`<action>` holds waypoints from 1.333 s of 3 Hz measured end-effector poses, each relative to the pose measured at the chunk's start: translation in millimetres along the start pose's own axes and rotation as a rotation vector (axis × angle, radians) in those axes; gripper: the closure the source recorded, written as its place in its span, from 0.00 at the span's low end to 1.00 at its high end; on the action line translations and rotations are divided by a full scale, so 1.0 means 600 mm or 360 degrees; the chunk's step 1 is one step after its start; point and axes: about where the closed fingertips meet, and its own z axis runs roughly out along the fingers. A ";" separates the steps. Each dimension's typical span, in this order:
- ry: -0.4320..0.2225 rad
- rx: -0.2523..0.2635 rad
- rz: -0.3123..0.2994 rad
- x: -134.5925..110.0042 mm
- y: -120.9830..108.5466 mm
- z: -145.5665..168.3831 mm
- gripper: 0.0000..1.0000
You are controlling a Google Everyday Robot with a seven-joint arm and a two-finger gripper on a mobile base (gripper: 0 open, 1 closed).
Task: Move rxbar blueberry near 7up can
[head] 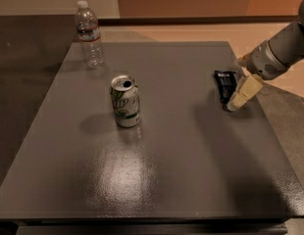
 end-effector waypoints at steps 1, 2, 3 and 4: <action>0.0001 -0.0026 -0.0012 -0.002 -0.006 0.012 0.18; 0.0002 -0.0051 -0.0012 -0.003 -0.010 0.017 0.41; 0.0000 -0.0054 -0.0013 -0.006 -0.011 0.014 0.64; 0.0000 -0.0054 -0.0013 -0.011 -0.012 0.006 0.88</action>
Offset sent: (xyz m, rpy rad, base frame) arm 0.0111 0.0005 -0.0047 0.0075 0.0325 0.0256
